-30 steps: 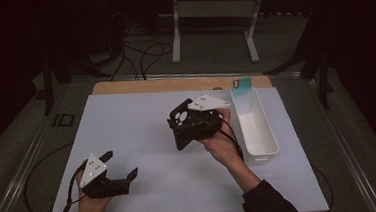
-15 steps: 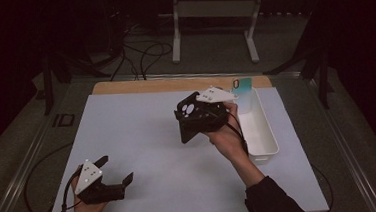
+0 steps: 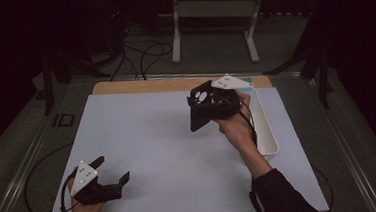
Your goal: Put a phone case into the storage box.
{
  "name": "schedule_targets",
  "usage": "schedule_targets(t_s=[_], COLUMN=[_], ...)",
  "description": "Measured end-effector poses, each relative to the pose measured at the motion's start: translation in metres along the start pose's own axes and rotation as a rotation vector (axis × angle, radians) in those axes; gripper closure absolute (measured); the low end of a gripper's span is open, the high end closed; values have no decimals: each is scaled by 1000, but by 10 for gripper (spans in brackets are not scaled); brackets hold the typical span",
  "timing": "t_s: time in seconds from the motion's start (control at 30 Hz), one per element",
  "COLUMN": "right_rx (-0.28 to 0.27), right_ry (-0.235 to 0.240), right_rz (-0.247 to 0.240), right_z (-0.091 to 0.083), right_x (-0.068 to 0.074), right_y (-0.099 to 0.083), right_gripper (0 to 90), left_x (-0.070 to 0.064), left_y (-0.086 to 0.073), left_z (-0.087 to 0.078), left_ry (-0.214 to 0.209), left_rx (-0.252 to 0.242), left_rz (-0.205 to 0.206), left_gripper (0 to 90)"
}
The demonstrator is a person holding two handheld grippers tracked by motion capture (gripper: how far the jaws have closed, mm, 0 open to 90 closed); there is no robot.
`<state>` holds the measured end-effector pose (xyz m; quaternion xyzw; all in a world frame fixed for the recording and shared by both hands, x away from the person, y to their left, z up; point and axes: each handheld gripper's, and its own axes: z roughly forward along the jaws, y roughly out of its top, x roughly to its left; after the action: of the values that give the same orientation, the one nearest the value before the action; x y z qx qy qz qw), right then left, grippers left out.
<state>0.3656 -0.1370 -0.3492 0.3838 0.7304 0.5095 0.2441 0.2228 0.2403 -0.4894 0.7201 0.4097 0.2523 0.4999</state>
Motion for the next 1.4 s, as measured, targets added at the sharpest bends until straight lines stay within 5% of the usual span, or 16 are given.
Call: schedule_targets(t_s=[0.5,1.4], right_rx=[-8,-9], right_ry=[-95,-244], right_rz=[29,38], right_z=[-2,-4], right_x=[-35,-78], right_y=[11,26], right_gripper=[138,138], left_x=[0,-1], left_y=[0,0], left_z=[0,2], left_ry=[6,10], left_rx=[-4,6], left_rz=[0,-2], left_gripper=[0,0])
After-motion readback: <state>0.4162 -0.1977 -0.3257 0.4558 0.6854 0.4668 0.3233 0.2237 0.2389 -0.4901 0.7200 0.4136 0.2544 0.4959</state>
